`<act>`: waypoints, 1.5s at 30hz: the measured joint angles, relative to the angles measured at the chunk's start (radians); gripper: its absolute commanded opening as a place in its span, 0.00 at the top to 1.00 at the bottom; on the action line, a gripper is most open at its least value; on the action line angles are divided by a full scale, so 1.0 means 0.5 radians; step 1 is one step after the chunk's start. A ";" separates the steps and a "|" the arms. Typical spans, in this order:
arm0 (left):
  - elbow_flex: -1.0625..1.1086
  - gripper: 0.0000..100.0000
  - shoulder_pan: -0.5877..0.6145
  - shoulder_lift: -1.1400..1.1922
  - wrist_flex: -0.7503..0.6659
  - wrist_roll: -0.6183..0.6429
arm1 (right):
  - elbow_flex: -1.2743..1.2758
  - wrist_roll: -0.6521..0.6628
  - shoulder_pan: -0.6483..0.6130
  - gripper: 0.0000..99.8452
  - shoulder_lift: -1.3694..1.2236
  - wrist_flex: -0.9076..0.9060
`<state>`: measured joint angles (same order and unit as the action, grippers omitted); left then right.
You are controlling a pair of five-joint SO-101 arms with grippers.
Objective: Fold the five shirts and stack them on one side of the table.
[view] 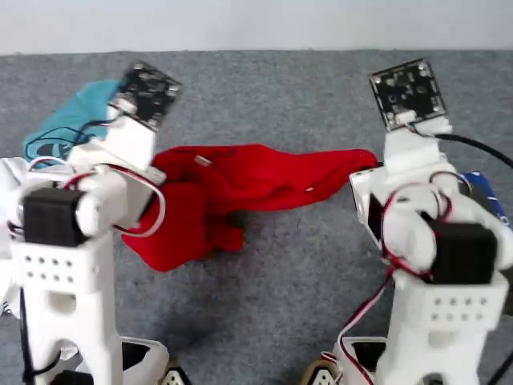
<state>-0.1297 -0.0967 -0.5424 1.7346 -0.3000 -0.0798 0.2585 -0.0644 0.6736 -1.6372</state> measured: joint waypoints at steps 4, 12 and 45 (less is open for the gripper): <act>-0.052 0.99 -0.166 -0.261 0.003 0.092 | 0.000 0.000 0.000 0.99 0.049 -0.012; 0.347 0.99 -0.307 -0.350 -0.003 0.043 | 0.000 0.000 0.117 0.99 0.055 -0.040; -1.832 0.99 0.163 -0.334 0.009 0.166 | -0.666 -0.110 0.816 0.99 1.108 0.264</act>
<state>-1.0457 -0.0153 -0.7096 1.7392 -0.2171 -0.4127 0.2033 0.3437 1.2275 -1.5052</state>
